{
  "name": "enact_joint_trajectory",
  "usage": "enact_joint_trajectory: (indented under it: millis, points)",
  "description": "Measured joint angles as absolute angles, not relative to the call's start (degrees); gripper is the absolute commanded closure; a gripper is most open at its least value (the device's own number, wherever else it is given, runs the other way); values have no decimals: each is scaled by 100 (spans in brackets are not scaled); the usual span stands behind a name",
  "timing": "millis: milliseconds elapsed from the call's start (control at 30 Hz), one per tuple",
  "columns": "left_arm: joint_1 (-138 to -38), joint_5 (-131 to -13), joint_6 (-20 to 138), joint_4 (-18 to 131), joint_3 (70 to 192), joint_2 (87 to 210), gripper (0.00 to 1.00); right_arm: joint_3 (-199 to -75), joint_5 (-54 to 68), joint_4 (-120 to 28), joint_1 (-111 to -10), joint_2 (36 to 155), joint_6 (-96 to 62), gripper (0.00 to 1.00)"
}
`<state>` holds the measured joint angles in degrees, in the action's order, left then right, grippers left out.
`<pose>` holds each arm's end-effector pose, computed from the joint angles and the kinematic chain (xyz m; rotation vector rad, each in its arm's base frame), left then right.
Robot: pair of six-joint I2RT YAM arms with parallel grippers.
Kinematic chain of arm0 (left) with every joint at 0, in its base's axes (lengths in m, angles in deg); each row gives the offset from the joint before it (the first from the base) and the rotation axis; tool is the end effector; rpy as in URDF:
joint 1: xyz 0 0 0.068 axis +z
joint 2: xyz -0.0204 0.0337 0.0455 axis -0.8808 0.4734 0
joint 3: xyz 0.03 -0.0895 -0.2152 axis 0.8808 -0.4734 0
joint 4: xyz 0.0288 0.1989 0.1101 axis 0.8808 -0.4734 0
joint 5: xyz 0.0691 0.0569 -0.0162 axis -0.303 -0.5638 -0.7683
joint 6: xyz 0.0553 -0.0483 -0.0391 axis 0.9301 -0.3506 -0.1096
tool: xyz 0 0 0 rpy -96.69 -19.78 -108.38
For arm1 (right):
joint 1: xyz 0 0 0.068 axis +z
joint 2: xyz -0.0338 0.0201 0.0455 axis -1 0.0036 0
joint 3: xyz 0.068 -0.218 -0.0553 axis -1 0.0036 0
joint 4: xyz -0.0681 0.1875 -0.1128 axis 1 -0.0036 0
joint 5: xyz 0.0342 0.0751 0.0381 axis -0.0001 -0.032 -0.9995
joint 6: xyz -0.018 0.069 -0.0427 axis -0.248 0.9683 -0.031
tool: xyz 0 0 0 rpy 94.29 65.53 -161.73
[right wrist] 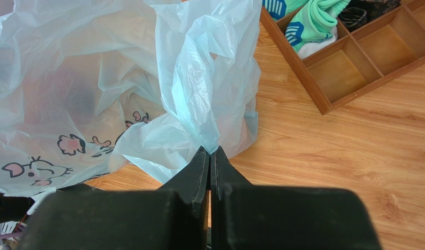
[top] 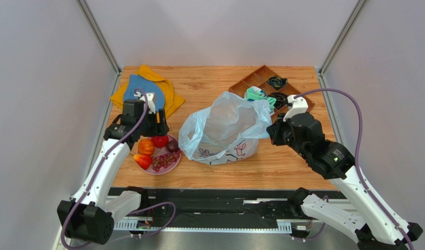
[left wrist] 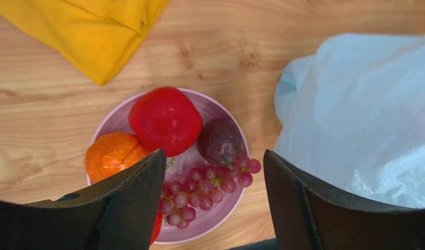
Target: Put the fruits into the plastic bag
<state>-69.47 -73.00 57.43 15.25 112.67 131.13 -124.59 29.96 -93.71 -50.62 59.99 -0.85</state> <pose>0.2181 -0.0387 0.2488 -0.0461 2.3366 -0.3269 0.1431 0.0917 0.3212 -0.1348 2.1071 0.3730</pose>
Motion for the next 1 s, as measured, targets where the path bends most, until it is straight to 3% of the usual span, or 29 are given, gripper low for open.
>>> enact_joint_trajectory:
  millis: [300,1000]
  points:
    - [-7301,-7578,5920,1107,11272,14219,44,-12426,2976,-9323,-5062,5983,-85,100]
    - [-7677,-7405,5948,895,11276,14890,46,-12396,2944,-9270,-5062,5953,-87,100]
